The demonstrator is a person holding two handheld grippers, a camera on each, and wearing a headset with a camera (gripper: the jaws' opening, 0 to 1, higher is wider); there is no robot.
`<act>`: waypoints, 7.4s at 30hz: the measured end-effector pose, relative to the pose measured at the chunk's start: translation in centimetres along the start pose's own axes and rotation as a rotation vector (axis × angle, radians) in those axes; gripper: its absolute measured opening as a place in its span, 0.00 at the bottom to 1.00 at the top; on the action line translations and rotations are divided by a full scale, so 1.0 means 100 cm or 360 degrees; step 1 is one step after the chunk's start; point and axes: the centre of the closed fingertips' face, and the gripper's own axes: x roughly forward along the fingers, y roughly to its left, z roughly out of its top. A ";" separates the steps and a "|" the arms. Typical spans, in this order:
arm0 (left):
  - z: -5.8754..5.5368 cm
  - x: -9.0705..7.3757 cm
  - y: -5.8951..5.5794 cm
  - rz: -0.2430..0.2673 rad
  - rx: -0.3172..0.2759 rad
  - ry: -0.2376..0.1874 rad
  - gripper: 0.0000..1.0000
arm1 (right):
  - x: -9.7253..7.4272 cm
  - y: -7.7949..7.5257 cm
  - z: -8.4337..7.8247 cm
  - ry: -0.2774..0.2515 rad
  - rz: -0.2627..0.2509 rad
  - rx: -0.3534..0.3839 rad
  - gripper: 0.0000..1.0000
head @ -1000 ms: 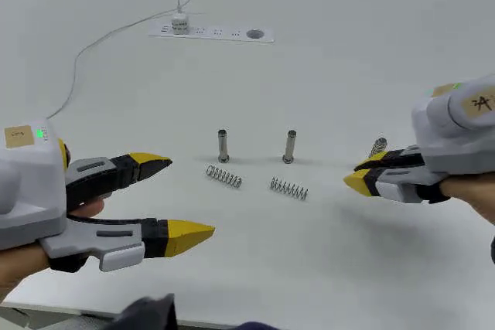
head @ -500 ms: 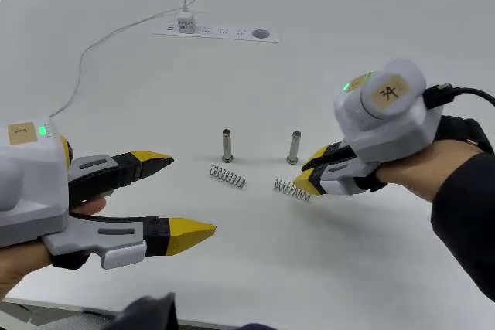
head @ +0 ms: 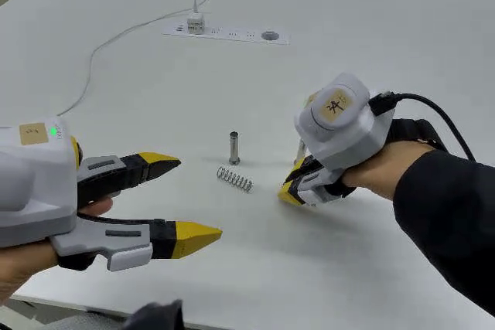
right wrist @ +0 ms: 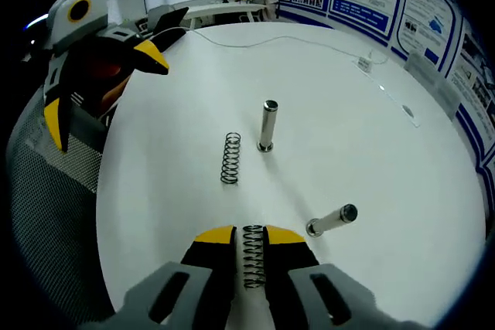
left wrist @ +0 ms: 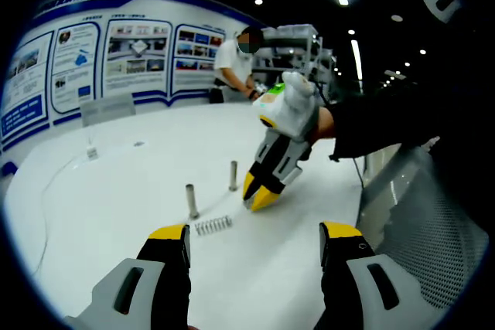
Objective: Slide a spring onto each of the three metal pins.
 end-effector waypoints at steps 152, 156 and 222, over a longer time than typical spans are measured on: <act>-0.001 0.000 -0.002 -0.0005 0.0006 0.0016 0.69 | 0.005 0.017 0.038 -0.0437 0.0041 0.0204 0.16; -0.002 0.000 -0.001 -0.0001 0.0002 0.0017 0.69 | 0.012 0.018 0.041 -0.0435 0.0049 0.0203 0.16; 0.004 -0.001 0.000 0.0012 0.0009 -0.0015 0.68 | -0.066 -0.008 0.127 -0.0612 -0.0099 0.0004 0.12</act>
